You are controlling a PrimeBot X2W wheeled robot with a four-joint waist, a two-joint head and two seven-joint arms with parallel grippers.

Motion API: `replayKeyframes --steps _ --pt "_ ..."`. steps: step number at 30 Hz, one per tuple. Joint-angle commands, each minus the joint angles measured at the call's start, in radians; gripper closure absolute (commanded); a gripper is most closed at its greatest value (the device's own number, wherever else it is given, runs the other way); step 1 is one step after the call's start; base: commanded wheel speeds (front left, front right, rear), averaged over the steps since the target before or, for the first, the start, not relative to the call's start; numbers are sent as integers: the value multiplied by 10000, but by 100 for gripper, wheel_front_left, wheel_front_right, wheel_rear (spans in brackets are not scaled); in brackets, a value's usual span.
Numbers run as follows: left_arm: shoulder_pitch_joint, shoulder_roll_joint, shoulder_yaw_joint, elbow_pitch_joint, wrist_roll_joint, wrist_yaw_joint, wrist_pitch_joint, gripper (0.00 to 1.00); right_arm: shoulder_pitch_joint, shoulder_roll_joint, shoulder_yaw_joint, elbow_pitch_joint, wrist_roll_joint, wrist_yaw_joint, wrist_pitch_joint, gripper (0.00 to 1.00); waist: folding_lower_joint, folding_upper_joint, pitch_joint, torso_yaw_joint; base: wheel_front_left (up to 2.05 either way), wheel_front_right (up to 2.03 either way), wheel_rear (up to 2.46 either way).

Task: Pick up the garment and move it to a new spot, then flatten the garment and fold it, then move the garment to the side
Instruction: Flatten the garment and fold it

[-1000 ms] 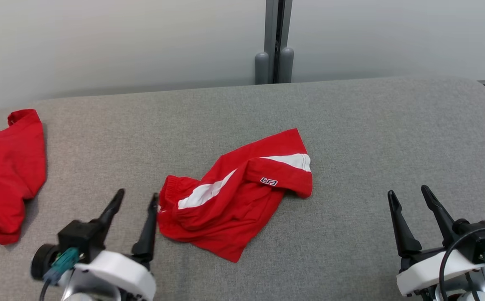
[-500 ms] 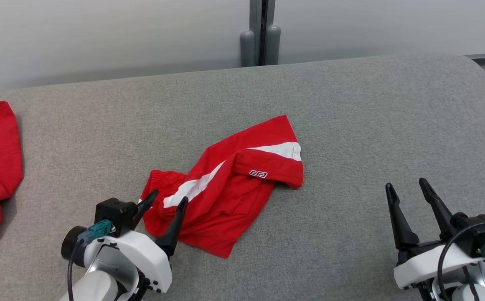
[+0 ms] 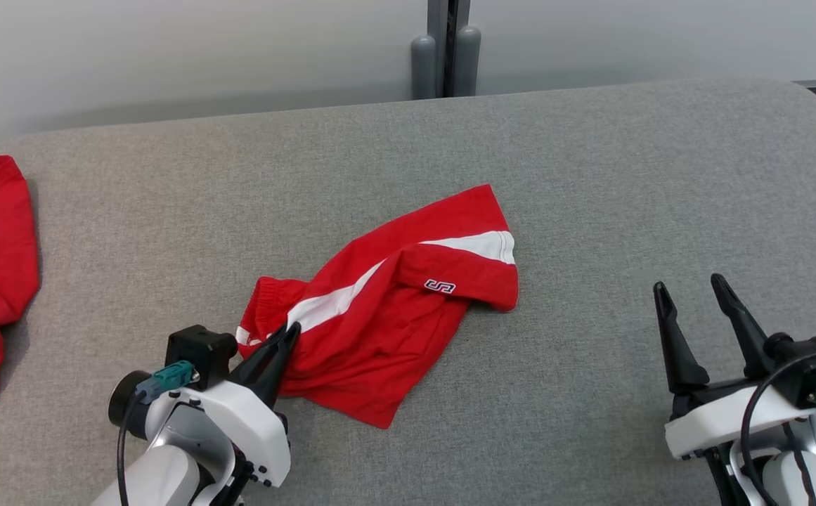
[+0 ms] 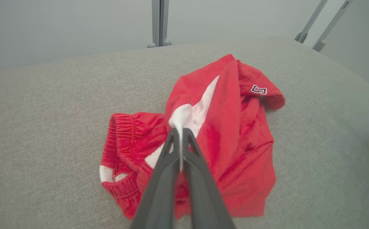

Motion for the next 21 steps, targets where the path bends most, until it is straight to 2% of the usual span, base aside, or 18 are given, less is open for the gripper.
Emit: replayKeyframes --steps 1,12,21 --pt "-233 25 12 1 29 7 -59 100 -195 -107 -26 -9 -32 19 -78 0 0 -1 55 36 0 0 0" --pt "-696 -198 -124 -41 253 -119 -304 100 -1578 -471 437 766 120 19 -132 0 0 -1 830 874 0 0 0" --pt "-1228 -680 -419 242 457 -372 -612 100 -2978 -757 1350 2550 446 16 259 0 0 -1 1674 1623 0 0 0"
